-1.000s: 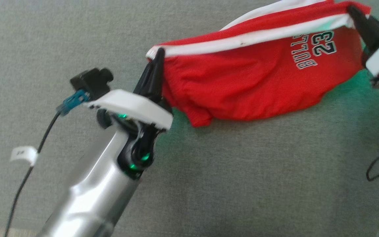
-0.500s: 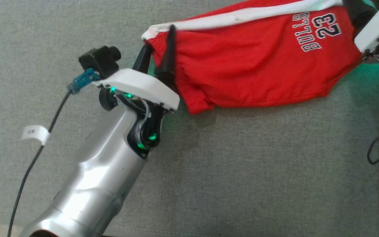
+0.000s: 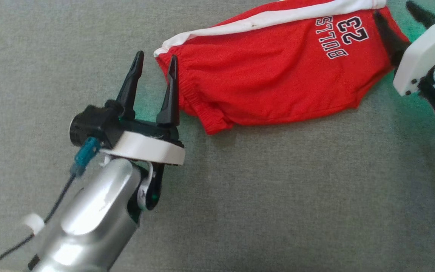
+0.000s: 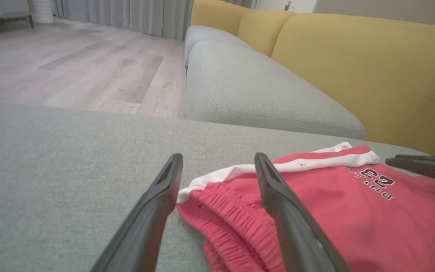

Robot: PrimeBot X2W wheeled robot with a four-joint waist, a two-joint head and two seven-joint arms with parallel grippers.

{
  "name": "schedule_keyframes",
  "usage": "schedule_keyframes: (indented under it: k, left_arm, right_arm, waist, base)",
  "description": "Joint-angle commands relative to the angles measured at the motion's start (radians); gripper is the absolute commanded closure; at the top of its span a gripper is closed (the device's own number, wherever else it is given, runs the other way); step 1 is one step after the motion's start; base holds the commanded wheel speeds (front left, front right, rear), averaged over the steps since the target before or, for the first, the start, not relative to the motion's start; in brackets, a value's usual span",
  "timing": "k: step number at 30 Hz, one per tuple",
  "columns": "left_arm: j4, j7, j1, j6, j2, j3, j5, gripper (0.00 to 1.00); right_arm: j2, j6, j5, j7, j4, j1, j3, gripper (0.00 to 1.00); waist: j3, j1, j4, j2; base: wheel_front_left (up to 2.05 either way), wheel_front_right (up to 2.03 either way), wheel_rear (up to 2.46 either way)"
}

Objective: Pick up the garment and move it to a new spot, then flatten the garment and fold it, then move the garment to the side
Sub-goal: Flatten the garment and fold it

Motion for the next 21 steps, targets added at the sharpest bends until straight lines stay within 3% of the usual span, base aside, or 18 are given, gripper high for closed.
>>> schedule_keyframes:
  k: [1,4,9,10,11,15,21]
  left_arm:
    - [-0.038,-0.010,0.006,0.012,0.029,0.040,0.017,0.00]
    - [-0.122,-0.016,0.054,0.038,0.003,0.083,0.099,0.00]
    - [-0.238,-0.017,0.166,0.009,-0.056,0.170,0.280,0.00]
    - [-0.247,-0.017,0.189,-0.003,-0.068,0.189,0.303,0.00]
    - [-0.253,-0.017,0.210,-0.015,-0.079,0.205,0.327,0.00]
    - [-0.264,-0.017,0.292,-0.070,-0.125,0.267,0.394,0.00]
    - [-0.247,-0.017,0.429,-0.163,-0.188,0.371,0.456,0.00]
  right_arm:
    - [0.005,0.007,-0.007,0.008,-0.024,0.008,0.010,0.00]
    - [0.016,0.007,-0.021,0.041,0.026,0.006,0.007,0.00]
    - [0.072,0.007,0.057,0.096,0.102,0.004,-0.021,0.00]
    - [0.081,0.007,0.073,0.096,0.111,0.000,-0.032,0.75]
    - [0.085,0.007,0.082,0.083,0.110,-0.004,-0.036,1.00]
    - [0.090,0.007,0.098,0.022,0.129,-0.012,-0.104,1.00]
    - [-0.025,0.007,0.112,0.003,0.119,0.043,-0.249,1.00]
  waist:
    - [0.005,0.0000,0.007,0.0000]
    - [0.017,0.0000,0.022,0.0000]
    - [0.022,0.0000,0.049,0.0000]
    - [0.020,0.0000,0.051,0.0000]
    - [0.017,0.0000,0.053,0.0000]
    - [-0.002,0.0000,0.045,0.0000]
    - [-0.055,0.0000,0.040,0.0000]
  base:
    - [0.00,0.00,0.00]
    - [0.00,0.00,0.00]
    - [0.00,0.00,0.00]
    - [0.00,0.00,0.00]
    - [0.00,0.00,0.00]
    - [0.00,0.00,0.00]
    - [0.00,0.00,0.00]
